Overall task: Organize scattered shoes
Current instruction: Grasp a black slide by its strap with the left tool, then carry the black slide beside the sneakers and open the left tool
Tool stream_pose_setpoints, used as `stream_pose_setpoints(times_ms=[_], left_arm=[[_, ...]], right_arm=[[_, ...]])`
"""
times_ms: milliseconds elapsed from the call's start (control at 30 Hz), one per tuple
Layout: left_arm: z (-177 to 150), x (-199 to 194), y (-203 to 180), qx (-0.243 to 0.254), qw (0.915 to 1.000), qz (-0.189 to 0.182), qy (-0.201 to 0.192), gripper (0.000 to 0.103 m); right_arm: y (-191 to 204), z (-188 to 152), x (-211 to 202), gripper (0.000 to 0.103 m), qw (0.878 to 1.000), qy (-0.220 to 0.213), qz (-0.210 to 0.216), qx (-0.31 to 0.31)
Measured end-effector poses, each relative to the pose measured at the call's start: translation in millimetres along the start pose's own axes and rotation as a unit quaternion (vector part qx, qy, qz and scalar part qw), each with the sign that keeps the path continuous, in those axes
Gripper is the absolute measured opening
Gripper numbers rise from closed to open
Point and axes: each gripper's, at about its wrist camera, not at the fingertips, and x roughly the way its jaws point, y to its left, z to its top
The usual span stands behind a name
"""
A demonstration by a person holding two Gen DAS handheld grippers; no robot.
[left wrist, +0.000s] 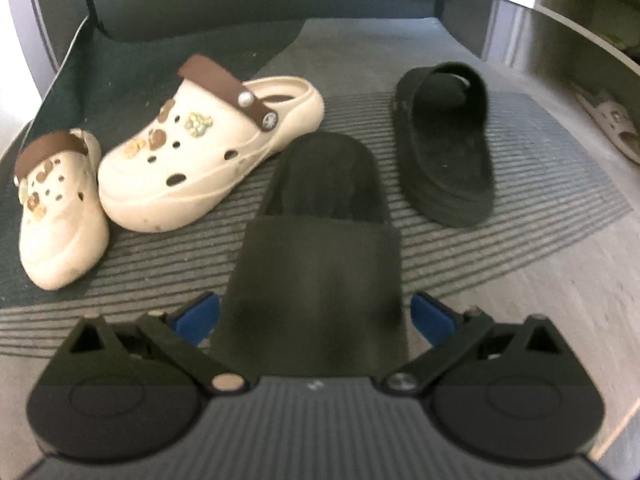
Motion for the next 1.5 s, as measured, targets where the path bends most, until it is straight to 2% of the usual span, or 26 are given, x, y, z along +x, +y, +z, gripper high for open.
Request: stream_pose_setpoints(times_ms=[167, 300, 433, 633, 867, 1200, 1400, 1467, 1500], left_arm=[[0.4, -8.8, -4.9, -0.036, 0.9993, 0.002, 0.001, 0.093], [-0.3, -30.6, -14.5, -0.036, 0.9992, 0.003, -0.018, 0.088], [-8.2, -57.6, -21.0, -0.042, 0.9990, -0.003, -0.017, 0.087], [-34.0, -93.6, -26.7, -0.078, 0.9966, -0.016, 0.023, 0.086], [-65.3, -132.0, -47.9, -0.087, 0.9943, -0.035, 0.051, 0.087], [-126.1, -128.7, -86.6, -0.037, 0.9945, -0.032, 0.093, 0.088], [-135.3, -133.9, -93.8, 0.008, 0.9976, -0.032, 0.061, 0.088], [-137.8, -141.9, -91.0, 0.013, 0.9985, -0.034, 0.041, 0.091], [-139.0, -147.4, -88.3, 0.011, 0.9989, -0.035, 0.028, 0.096]], right_arm=[[-6.9, -0.9, -0.1, 0.083, 1.000, 0.003, -0.011, 0.005], [-4.4, -3.6, -16.2, 0.083, 1.000, -0.004, -0.026, 0.005], [-1.7, -4.4, -30.6, 0.083, 0.999, -0.015, -0.038, 0.003], [-0.1, -12.9, -61.6, 0.083, 0.999, -0.029, -0.042, 0.006], [-11.0, -23.5, -94.8, 0.083, 0.997, -0.044, -0.057, 0.014], [-35.6, -36.9, -112.3, 0.083, 0.995, -0.041, -0.077, 0.037], [-37.2, -37.1, -107.4, 0.083, 0.996, -0.040, -0.071, 0.043], [-36.3, -37.7, -106.3, 0.083, 0.996, -0.040, -0.072, 0.042], [-36.2, -37.8, -106.0, 0.083, 0.996, -0.040, -0.073, 0.043]])
